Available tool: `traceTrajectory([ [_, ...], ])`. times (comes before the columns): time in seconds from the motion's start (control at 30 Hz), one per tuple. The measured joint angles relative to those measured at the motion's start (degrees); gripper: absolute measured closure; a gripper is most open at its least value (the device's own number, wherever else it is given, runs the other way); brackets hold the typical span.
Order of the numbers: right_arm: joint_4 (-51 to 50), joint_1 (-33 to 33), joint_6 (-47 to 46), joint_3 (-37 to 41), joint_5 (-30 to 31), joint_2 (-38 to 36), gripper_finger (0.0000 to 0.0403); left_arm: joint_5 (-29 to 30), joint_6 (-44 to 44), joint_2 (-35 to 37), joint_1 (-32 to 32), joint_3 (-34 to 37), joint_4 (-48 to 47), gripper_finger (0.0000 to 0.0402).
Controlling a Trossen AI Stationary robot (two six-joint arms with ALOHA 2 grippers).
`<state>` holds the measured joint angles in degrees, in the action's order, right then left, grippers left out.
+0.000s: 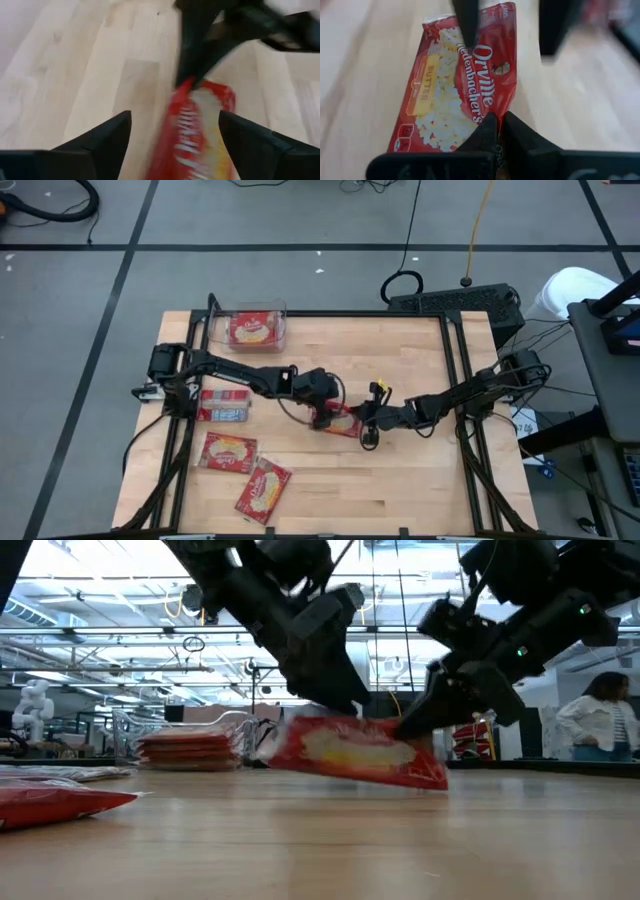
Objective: Sort popcorn bags into baskets
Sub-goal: Put the red popcorn bag into the transparent bin
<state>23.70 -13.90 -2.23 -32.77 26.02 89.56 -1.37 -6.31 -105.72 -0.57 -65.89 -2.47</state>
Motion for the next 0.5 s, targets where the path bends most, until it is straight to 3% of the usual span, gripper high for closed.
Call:
traceTrajectory([
  [0.13,3.15,-0.93,4.39,-0.08,3.92,-0.07,0.0402,-8.41,1.02,-0.25,-2.94,0.00,0.00,0.0101],
  [0.27,4.04,-1.66,7.81,-0.07,8.63,-0.07,0.0402,-16.43,1.51,-0.18,-4.15,0.00,0.84,0.0133],
  [0.5,8.44,-3.39,16.40,-0.09,15.90,-0.06,0.0402,-16.96,1.37,-0.16,-4.69,0.00,1.00,0.0214],
])
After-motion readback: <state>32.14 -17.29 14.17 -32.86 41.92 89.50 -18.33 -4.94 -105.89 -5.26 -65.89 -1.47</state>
